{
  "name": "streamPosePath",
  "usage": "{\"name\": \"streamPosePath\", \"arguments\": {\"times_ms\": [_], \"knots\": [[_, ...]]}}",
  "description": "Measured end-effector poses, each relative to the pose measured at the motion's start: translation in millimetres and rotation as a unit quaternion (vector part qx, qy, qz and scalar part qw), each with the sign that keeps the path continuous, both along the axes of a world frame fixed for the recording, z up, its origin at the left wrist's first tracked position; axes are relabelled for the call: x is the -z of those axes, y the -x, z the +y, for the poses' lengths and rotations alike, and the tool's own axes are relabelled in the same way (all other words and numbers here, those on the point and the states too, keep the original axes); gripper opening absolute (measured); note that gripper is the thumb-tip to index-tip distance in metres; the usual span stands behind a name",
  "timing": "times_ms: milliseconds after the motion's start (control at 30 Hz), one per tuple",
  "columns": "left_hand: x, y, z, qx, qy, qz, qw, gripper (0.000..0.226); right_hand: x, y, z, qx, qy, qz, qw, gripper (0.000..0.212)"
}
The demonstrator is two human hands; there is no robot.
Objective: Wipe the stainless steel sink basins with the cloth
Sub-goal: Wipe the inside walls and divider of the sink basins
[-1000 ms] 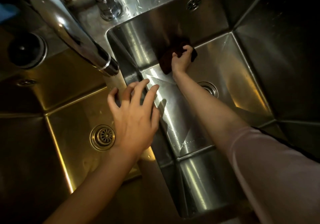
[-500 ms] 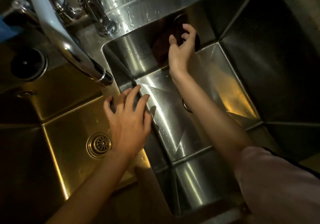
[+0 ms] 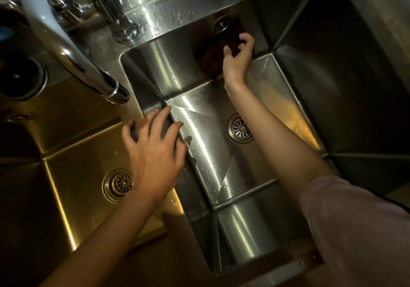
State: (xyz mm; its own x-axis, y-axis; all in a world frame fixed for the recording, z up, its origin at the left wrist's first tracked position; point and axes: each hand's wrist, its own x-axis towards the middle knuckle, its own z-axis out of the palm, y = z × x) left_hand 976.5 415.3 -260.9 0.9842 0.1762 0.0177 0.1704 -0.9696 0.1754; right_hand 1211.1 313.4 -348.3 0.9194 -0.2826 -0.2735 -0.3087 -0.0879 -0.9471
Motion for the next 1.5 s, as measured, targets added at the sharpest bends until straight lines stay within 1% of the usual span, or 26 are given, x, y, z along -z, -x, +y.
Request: {"name": "streamPosePath", "arguments": {"times_ms": [133,233,333,400,500,567,733,833,900,1000,1200,1300,1500], "knots": [[2.0,0.5,0.4,0.004,-0.003,-0.004,1.0,0.033,47.7,-5.4,-3.9,-0.008,0.026,0.055,0.998,0.041],[4.7,0.5,1.4,0.001,0.003,-0.01,1.0,0.034,75.5,-9.6,-7.1,-0.01,0.02,0.096,0.995,0.041],[5.4,0.5,0.6,-0.001,0.032,-0.027,0.999,0.036,89.2,-13.9,-12.4,-0.03,0.008,0.119,0.992,0.042],[4.0,-0.4,-0.1,0.002,0.041,-0.035,0.999,0.036,87.6,-15.3,-15.0,-0.034,0.003,0.127,0.991,0.042],[0.2,-0.6,-2.0,-0.009,0.035,-0.021,0.999,0.033,70.4,-16.7,-19.8,-0.016,-0.017,0.117,0.993,0.041],[-2.6,-1.1,-2.7,-0.016,0.048,-0.016,0.999,0.033,49.1,-18.8,-24.0,-0.003,-0.032,0.094,0.995,0.041],[-6.8,-0.6,-2.4,-0.012,0.014,0.032,0.999,0.033,-21.8,-25.3,-37.1,0.01,-0.039,-0.015,0.999,0.043],[-7.1,-0.8,-2.3,-0.009,0.01,0.03,0.999,0.037,-56.0,-30.3,-43.0,0.011,-0.052,-0.066,0.996,0.04],[-6.8,-1.2,-3.2,-0.005,0.012,0.023,1.0,0.038,-70.6,-33.0,-44.6,0.004,-0.062,-0.079,0.995,0.039],[-8.2,-0.8,-4.5,-0.001,0.015,0.017,1.0,0.04,-73.7,-34.2,-45.6,0.001,-0.058,-0.07,0.996,0.039],[-9.9,-2.7,-5.1,-0.002,0.011,0.023,1.0,0.035,-36.1,-36.3,-47.5,-0.002,-0.011,-0.049,0.999,0.041],[-8.0,-2.3,-4.6,-0.007,0.014,0.015,1.0,0.034,-3.3,-38.1,-45.7,-0.003,-0.005,-0.014,1.0,0.042],[-7.8,-1.6,-4.3,-0.011,0.023,0.02,0.999,0.038,62.4,-44.3,-45.6,-0.01,0.038,0.062,0.997,0.042]]}}
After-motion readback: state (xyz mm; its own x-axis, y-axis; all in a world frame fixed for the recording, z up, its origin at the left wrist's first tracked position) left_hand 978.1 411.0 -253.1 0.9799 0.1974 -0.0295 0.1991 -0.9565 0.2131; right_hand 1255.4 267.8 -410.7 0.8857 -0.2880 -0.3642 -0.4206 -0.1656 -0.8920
